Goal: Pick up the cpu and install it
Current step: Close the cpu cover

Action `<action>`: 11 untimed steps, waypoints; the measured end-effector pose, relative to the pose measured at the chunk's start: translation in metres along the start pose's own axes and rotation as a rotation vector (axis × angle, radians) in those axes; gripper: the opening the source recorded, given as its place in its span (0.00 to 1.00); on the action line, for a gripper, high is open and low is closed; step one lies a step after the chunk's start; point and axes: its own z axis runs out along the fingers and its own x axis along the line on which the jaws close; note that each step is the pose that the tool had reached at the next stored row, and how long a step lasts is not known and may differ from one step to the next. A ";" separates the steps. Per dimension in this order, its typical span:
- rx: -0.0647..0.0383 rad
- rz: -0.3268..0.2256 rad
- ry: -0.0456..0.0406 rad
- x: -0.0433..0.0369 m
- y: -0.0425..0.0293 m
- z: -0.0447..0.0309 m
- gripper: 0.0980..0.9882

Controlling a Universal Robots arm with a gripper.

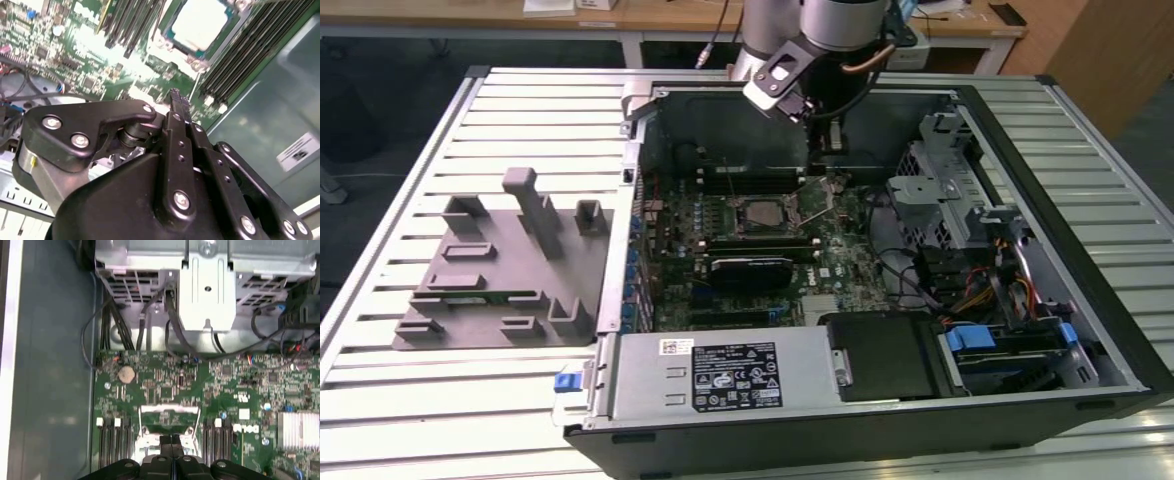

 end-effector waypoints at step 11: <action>0.002 0.000 0.0001 0.0000 0.0378 0.0021 0.01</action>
